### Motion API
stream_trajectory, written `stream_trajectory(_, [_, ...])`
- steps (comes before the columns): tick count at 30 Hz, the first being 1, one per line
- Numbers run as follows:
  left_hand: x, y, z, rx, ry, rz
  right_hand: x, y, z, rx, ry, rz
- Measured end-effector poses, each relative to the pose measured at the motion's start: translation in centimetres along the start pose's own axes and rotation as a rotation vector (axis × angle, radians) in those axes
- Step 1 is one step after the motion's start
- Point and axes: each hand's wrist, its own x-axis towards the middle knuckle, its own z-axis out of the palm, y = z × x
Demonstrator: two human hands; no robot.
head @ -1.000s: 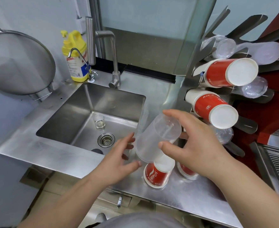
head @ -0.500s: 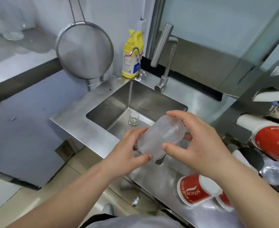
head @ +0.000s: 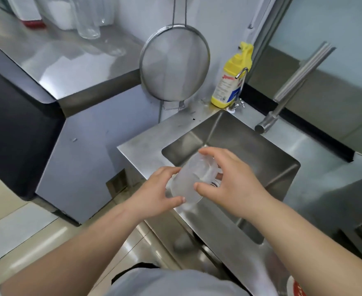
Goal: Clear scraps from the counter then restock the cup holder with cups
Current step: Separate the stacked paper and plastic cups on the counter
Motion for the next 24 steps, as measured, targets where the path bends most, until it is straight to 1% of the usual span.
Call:
stream_trajectory(7, [1.7,-3.8,-2.3,0.059,-0.028,-0.024,4.6,-0.4,3.9,-0.032,-0.066,0.011])
stream_trajectory(10, [2.1,-4.8,-2.6,0.058,-0.065,-0.067,5.7,-0.3,5.1,-0.048,-0.103,0.021])
stream_trajectory(18, [2.8,-6.2,-2.7,0.066,-0.085,-0.098,7.3,0.2,6.6,-0.092,-0.151,0.014])
stream_trajectory(24, [3.2,-6.3,-2.8,0.072,-0.093,-0.091,7.9,0.3,6.7,-0.110,-0.148,0.006])
